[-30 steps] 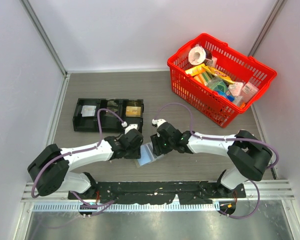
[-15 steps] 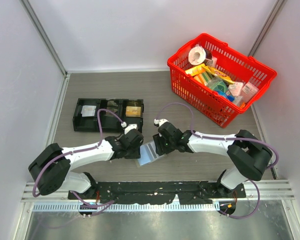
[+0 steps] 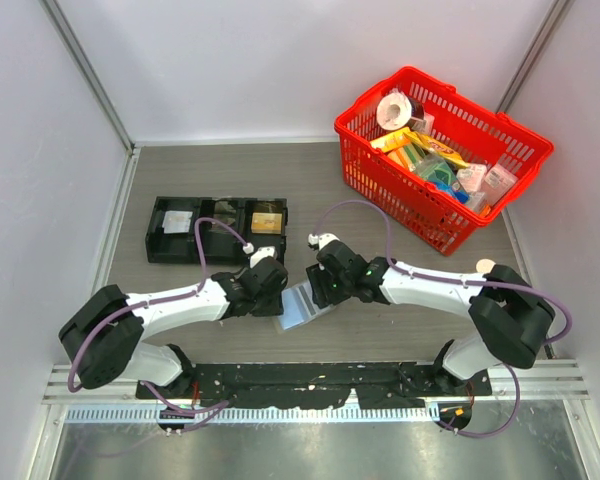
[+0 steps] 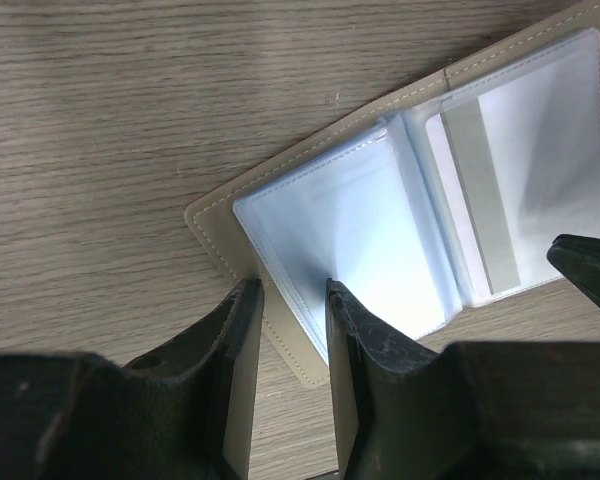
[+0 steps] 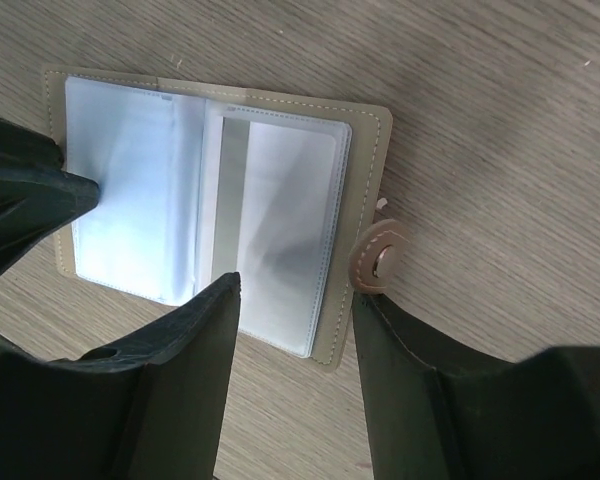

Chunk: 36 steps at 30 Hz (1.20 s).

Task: Take the credit cards out of the card holder
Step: Remove the credit card from the card holder.

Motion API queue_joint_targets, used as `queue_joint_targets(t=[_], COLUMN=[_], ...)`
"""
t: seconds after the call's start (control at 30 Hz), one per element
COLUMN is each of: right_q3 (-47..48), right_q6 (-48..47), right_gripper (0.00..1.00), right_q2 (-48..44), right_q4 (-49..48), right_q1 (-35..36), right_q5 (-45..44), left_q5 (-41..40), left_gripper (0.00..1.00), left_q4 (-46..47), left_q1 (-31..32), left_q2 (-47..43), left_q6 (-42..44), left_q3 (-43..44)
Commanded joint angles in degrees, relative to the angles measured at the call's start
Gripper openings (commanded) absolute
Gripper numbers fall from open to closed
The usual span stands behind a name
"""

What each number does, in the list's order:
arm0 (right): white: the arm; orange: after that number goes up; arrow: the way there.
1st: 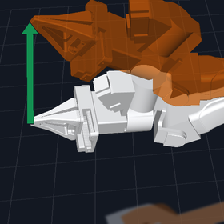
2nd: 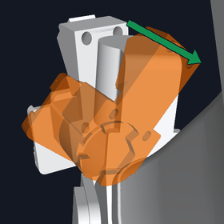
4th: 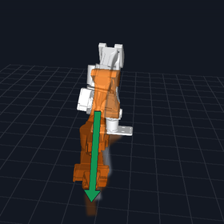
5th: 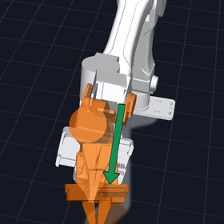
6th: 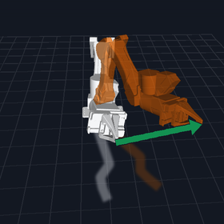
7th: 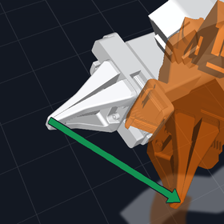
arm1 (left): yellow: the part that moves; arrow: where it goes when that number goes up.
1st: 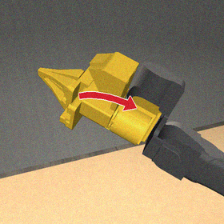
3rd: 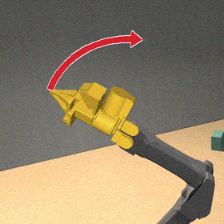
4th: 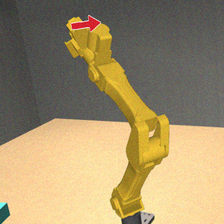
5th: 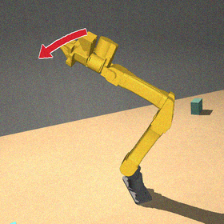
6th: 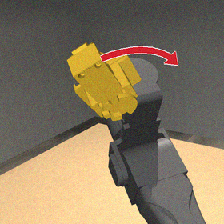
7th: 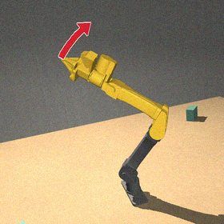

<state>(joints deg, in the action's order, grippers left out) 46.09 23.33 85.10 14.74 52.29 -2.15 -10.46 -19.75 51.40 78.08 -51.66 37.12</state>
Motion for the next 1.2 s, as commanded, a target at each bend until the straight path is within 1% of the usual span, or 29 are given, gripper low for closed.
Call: queue_joint_targets(t=[0.0, 0.17, 0.27, 0.33, 0.4, 0.47, 0.53, 0.57, 0.63, 0.73, 0.8, 0.97, 1.17], right_q3=[2.2, 1.6, 1.2, 1.2, 0.9, 0.6, 0.0, -0.1, -0.3, -0.7, -0.9, -1.3, -1.7], right_q6=[-0.6, 0.0, 0.4, 0.2, 0.0, -0.3, 0.0, 0.3, 0.2, 0.6, 0.8, 1.5, 1.5], right_gripper=[0.54, 0.53, 0.54, 0.56, 0.56, 0.56, 0.59, 0.63, 0.64, 0.58, 0.57, 0.56, 0.56], right_q2=[-0.8, 0.9, 0.8, 0.1, -1.2, -2.8, -3.2, -3.1, -2.7, -1.3, -0.5, 1.8, 4.2], right_q4=[-2.3, -3.2, -2.6, -1.4, -1.5, -3.1, -4.5, -4.7, -5.1, -5.8, -6.0, -6.4, -6.7], right_q1=[0.7, 0.7, 1.0, 0.9, 0.9, 1.0, 1.0, 0.9, 0.9, 0.9, 0.8, 0.8, 0.8], right_q5=[0.0, -1.7, -6.8, -9.2, -8.3, -5.7, -3.1, -2.5, -2.2, -2.2, -2.9, -4.6, -4.2], left_q5=[1.4, 1.7, 1.6, 1.7, 1.7, 1.7, 1.7, 1.7, 1.8, 1.9, 1.8, 1.9, 2.0], left_gripper=[0.34, 0.34, 0.34, 0.34, 0.34, 0.34, 0.34, 0.34, 0.34, 0.34, 0.34, 0.34, 0.34], left_q4=[2.3, 2.5, 2.6, 2.6, 2.6, 2.6, 2.6, 2.6, 2.6, 2.6, 2.6, 2.7, 2.9], left_q1=[0.2, 0.2, 0.2, 0.2, 0.2, 0.2, 0.2, 0.2, 0.2, 0.2, 0.2, 0.3, 0.2], left_q2=[2.4, 2.5, 2.4, 2.5, 2.6, 2.6, 2.7, 2.7, 2.7, 2.5, 2.5, 2.4, 2.6], left_q6=[-1.1, -1.3, -1.5, -1.6, -1.6, -1.5, -1.6, -1.6, -1.7, -1.8, -1.7, -1.9, -1.9], left_q3=[-1.6, -1.7, -2.0, -2.0, -1.9, -1.9, -1.8, -1.8, -1.7, -1.7, -1.8, -1.8, -1.8])
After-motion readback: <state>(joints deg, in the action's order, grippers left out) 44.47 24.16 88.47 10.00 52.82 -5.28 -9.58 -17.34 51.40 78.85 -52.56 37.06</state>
